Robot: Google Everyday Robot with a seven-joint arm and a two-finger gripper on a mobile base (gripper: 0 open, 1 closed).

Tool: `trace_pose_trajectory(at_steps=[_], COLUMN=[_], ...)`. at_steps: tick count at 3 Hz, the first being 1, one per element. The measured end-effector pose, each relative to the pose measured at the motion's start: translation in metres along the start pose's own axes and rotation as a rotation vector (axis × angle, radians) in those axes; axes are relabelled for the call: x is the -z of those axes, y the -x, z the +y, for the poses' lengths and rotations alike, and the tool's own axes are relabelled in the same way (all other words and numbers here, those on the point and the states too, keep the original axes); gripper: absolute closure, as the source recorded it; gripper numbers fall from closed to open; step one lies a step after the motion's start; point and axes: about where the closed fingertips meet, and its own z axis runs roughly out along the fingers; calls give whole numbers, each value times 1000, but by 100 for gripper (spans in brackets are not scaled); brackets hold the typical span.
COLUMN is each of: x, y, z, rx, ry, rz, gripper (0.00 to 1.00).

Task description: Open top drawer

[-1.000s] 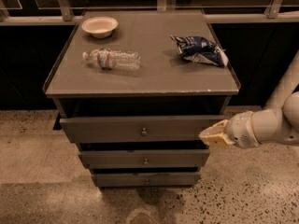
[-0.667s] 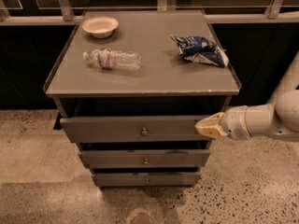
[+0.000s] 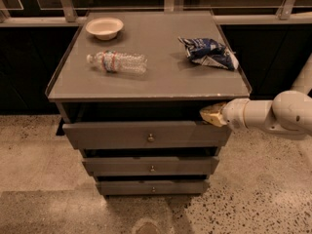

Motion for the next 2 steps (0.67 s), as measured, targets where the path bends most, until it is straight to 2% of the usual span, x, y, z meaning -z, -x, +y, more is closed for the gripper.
trace_pose_trajectory(at_steps=[2], x=[-17], y=[-17], z=[8], rx=[-34], ry=[-4], rz=[23], gripper=[100])
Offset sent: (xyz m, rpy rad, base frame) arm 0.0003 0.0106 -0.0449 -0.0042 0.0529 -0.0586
